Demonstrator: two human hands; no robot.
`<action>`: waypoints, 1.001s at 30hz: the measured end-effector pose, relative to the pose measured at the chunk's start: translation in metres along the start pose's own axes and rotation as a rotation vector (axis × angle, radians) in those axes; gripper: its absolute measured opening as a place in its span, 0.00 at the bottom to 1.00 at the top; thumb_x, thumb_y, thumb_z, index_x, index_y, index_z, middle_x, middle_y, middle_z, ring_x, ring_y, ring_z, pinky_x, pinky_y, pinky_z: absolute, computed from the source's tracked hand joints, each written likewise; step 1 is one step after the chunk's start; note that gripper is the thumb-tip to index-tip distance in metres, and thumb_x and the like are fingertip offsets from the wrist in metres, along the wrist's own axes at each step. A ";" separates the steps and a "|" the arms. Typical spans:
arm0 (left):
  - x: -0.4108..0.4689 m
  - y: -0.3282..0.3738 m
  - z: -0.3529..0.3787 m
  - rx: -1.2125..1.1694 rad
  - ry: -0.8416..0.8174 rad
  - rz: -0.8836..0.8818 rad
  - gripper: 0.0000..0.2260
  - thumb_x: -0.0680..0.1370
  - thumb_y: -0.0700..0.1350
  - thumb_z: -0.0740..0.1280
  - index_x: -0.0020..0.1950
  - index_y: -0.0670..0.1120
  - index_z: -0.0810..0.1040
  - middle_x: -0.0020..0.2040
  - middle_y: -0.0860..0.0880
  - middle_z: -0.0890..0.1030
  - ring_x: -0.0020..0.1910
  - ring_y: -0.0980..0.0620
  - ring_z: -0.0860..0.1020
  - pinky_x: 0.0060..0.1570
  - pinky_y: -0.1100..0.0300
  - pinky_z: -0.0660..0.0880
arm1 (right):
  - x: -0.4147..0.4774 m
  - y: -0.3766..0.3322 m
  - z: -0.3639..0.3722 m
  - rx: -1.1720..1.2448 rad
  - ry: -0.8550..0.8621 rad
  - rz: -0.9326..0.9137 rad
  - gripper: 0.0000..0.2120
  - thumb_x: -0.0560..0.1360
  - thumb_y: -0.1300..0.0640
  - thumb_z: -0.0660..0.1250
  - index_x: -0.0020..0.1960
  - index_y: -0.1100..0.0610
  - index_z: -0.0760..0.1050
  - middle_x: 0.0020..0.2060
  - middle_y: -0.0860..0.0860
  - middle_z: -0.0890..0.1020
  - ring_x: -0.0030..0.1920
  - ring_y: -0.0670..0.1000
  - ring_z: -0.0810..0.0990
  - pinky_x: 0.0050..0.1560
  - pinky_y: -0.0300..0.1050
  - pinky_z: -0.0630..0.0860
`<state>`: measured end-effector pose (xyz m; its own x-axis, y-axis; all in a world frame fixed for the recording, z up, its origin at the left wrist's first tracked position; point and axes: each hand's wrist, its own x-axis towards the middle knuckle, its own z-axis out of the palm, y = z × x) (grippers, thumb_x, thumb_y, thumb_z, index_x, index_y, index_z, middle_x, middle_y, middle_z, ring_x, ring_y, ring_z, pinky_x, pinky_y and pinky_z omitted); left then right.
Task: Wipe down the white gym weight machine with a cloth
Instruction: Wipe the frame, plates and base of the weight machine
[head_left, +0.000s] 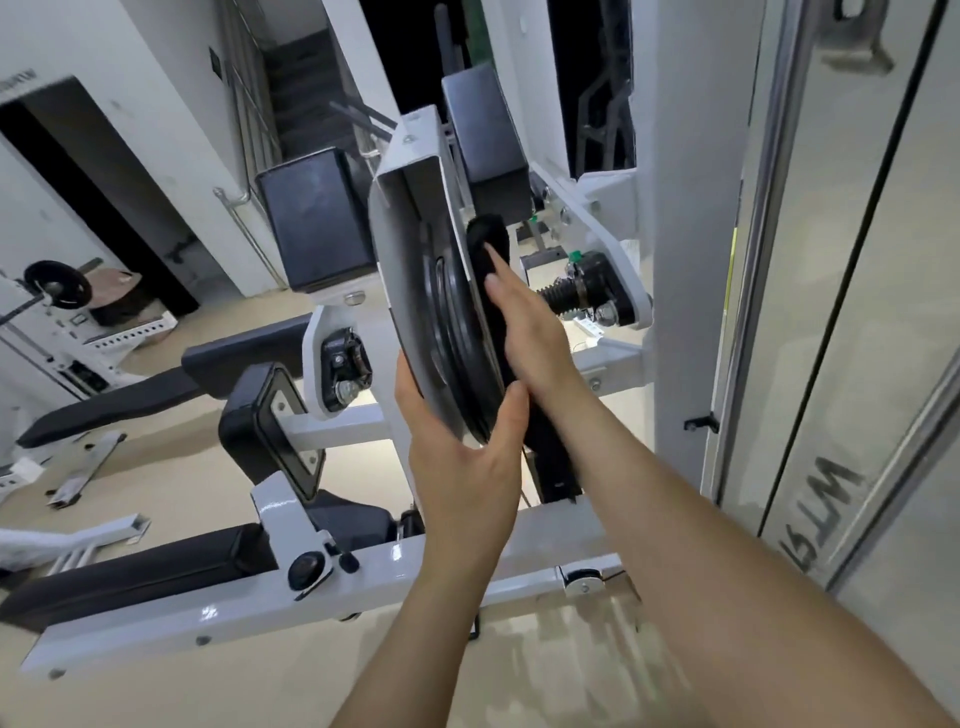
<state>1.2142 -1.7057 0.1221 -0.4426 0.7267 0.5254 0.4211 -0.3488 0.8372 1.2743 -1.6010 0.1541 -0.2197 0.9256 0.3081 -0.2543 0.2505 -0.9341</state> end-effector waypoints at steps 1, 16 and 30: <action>0.000 -0.001 -0.001 -0.003 -0.013 0.003 0.33 0.74 0.48 0.72 0.75 0.51 0.60 0.64 0.61 0.76 0.62 0.63 0.75 0.62 0.62 0.73 | 0.007 0.001 0.001 -0.017 0.008 -0.013 0.20 0.84 0.58 0.52 0.76 0.56 0.62 0.72 0.48 0.69 0.58 0.27 0.63 0.50 0.13 0.56; -0.001 0.002 -0.005 -0.032 -0.035 -0.009 0.34 0.72 0.46 0.74 0.74 0.52 0.62 0.59 0.62 0.79 0.57 0.61 0.79 0.56 0.65 0.76 | -0.007 0.058 0.000 -0.209 0.052 0.357 0.12 0.84 0.59 0.50 0.49 0.59 0.71 0.52 0.59 0.75 0.52 0.53 0.71 0.60 0.49 0.71; -0.001 -0.001 -0.022 -0.064 -0.193 -0.055 0.36 0.75 0.45 0.73 0.77 0.53 0.57 0.65 0.58 0.76 0.61 0.61 0.76 0.61 0.57 0.73 | -0.074 0.055 -0.006 -0.124 0.150 0.523 0.18 0.83 0.48 0.53 0.40 0.51 0.75 0.40 0.49 0.79 0.43 0.51 0.76 0.48 0.47 0.73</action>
<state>1.1970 -1.7187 0.1239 -0.3010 0.8434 0.4450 0.3468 -0.3379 0.8749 1.2818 -1.6541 0.0787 -0.1481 0.9635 -0.2232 -0.0322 -0.2303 -0.9726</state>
